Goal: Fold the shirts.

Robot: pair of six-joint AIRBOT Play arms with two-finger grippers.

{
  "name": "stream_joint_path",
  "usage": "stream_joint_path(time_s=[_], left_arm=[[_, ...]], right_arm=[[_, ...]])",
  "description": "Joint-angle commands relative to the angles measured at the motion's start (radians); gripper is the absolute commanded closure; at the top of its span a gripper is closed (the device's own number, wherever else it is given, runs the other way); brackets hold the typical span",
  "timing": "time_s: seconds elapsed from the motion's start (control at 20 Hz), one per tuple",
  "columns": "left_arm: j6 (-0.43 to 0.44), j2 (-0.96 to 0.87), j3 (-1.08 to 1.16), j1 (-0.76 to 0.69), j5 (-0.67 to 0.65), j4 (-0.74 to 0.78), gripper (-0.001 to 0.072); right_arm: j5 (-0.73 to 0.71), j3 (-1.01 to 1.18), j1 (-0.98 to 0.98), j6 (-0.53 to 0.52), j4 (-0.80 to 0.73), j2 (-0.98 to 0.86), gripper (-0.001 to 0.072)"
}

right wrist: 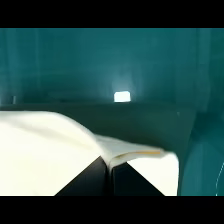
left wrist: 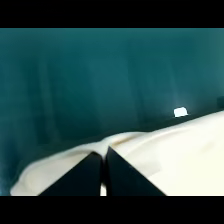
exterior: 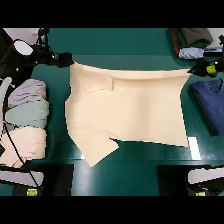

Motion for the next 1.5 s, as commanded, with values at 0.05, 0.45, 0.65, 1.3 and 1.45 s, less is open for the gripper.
stream_joint_path(time_s=[0.05, 0.45, 0.65, 1.3, 1.45], left_arm=[[0.110, -0.013, 0.050, -0.002, -0.006, 0.032, 0.0682], [0.064, -0.014, -0.027, -0.002, -0.357, 0.253, 0.0682], [0.049, -0.014, -0.124, -0.002, -0.346, 0.261, 0.0681], [-0.054, 0.018, -0.140, -0.002, -0.421, 0.299, 0.0669], [-0.060, 0.018, -0.139, -0.002, -0.320, 0.288, 0.0670]], right_arm=[[-0.032, 0.079, 0.029, 0.000, -0.103, -0.037, 0.0697], [0.048, -0.198, 0.094, 0.000, -0.224, 0.052, 0.0697], [-0.016, -0.365, 0.096, 0.000, -0.217, 0.110, 0.0696], [0.078, -0.404, 0.024, 0.000, -0.090, 0.213, 0.0323], [0.075, -0.404, 0.028, 0.000, -0.089, 0.241, 0.0324]])
